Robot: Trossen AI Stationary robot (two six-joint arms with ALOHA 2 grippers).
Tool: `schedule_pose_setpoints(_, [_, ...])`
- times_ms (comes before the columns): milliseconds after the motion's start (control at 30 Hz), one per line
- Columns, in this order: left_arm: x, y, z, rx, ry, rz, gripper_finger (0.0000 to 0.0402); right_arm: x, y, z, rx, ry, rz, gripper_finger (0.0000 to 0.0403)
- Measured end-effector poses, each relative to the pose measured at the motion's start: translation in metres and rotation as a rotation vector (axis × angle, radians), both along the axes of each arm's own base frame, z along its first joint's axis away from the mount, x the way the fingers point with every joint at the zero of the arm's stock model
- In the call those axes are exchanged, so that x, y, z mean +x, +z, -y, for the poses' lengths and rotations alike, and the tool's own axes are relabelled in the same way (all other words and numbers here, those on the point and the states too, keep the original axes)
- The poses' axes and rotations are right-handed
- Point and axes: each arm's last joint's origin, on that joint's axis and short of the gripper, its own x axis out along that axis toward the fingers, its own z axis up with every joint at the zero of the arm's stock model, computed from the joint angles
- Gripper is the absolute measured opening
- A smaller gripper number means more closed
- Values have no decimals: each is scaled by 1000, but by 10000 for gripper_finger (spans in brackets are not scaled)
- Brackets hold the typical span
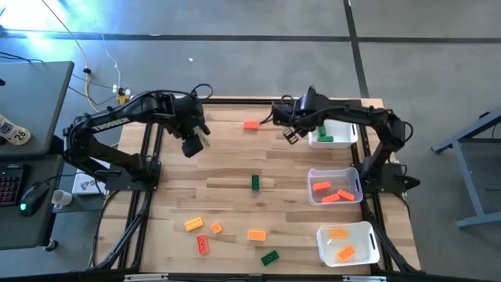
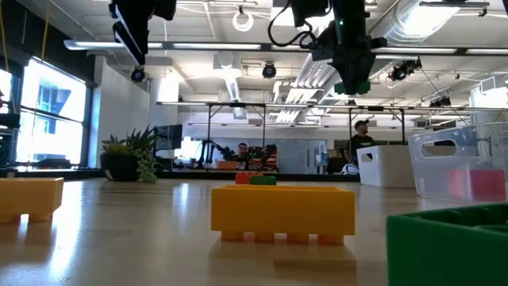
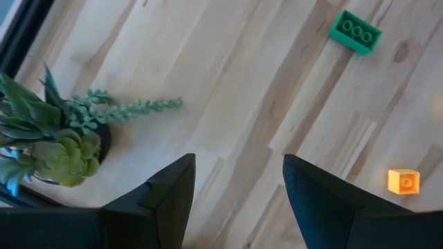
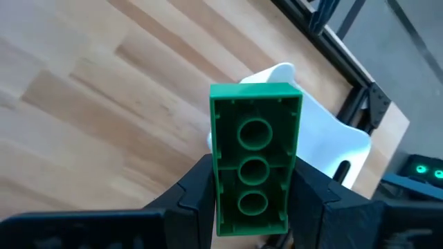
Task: Sort & place blocks by color
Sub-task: Put the green game piece into the top white bin
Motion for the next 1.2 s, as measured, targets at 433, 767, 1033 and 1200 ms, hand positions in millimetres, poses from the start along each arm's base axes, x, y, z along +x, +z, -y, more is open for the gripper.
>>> schedule_pose_setpoints(433, [6,0,16,40,42,-11,207,-41,-42,43,132,-10,-223,107])
schedule_pose_setpoints(767, [8,0,20,32,41,-4,207,-74,-74,55,154,0,-251,110])
schedule_pose_setpoints(1033, [10,0,25,-39,75,21,207,-91,-98,68,201,-18,-274,153])
schedule_pose_setpoints(1200, [12,0,33,-45,75,24,207,-96,-104,73,219,5,-279,148])
